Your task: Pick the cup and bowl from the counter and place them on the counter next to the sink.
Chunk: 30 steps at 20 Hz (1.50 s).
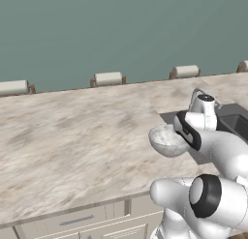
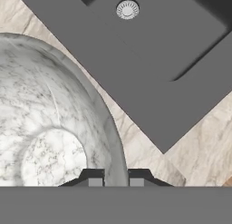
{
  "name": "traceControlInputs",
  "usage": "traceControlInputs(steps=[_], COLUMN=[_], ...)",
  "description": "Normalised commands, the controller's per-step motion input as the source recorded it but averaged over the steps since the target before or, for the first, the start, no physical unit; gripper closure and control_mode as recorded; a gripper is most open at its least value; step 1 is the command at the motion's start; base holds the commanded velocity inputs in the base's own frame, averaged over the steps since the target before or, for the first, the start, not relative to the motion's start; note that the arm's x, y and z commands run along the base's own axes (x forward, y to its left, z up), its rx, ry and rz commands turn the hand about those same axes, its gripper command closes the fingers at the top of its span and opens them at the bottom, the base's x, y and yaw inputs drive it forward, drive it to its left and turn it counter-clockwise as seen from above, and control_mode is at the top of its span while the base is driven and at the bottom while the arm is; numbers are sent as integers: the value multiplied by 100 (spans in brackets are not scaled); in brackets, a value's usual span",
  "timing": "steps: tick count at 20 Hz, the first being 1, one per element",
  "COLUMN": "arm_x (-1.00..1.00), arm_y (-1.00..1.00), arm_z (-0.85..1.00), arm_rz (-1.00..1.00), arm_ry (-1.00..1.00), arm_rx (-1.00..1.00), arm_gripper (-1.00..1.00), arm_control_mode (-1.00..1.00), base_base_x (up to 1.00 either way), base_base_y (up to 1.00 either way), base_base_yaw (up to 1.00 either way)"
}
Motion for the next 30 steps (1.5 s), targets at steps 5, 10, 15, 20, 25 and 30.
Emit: traceControlInputs(steps=[5,10,15,20,25,30], arm_x=[0,4,7,-1,0,-13], arm_y=[0,-2,-12,-5,0,0], arm_z=[-36,-15,-8,-1,0,2], arm_rz=[0,0,-2,-1,0,0], arm_ry=[4,0,0,0,0,0], arm_rx=[0,0,0,0,0,0], arm_gripper=[100,100,100,100,100,100], arm_control_mode=[-100,-100,-100,-100,-100,-100], base_base_x=[0,0,0,0,0,0], base_base_y=[0,0,0,0,0,0], base_base_yaw=[0,0,0,0,0,0])
